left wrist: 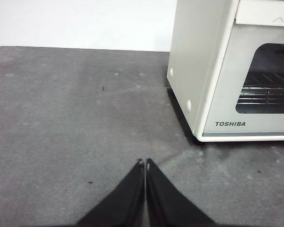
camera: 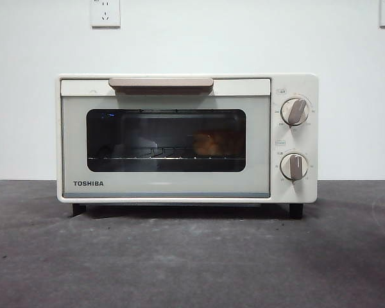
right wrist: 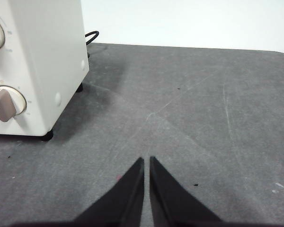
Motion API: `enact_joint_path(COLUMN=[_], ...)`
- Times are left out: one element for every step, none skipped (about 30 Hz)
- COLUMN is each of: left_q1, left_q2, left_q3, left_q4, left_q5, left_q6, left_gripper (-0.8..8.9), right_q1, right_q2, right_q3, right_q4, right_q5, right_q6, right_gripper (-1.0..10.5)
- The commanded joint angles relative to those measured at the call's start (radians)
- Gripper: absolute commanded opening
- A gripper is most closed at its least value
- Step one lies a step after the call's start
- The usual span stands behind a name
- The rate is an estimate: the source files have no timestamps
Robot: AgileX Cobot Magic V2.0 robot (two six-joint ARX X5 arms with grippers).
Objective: The left arm flap open the oven, the right arm pick bread and place it into oven, the left arm flap close the oven
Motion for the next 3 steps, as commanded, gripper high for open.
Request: enact_joint_path(left_q1=[0.002,0.002,0.002], left_q2=[-0.002,-0.002,-0.002], left_q3=[-0.021,-0.021,-0.021], left_q4=[0.017,0.017,0.017], left_q5=[-0.001,-0.001,-0.001], left_q6=[0.001,0.001,0.001], left_gripper=[0.1,0.1,0.1], right_q1=[-0.001,-0.001,-0.001], right_q2=[-0.002,-0.002,-0.002], right_q3=[-0.006,-0.006,-0.006], right_q4=[0.01,0.01,0.01], right_q5=[0.0,0.0,0.0], right_q6=[-0.005,-0.004,-0.005], right_gripper=[0.2,0.2,0.2])
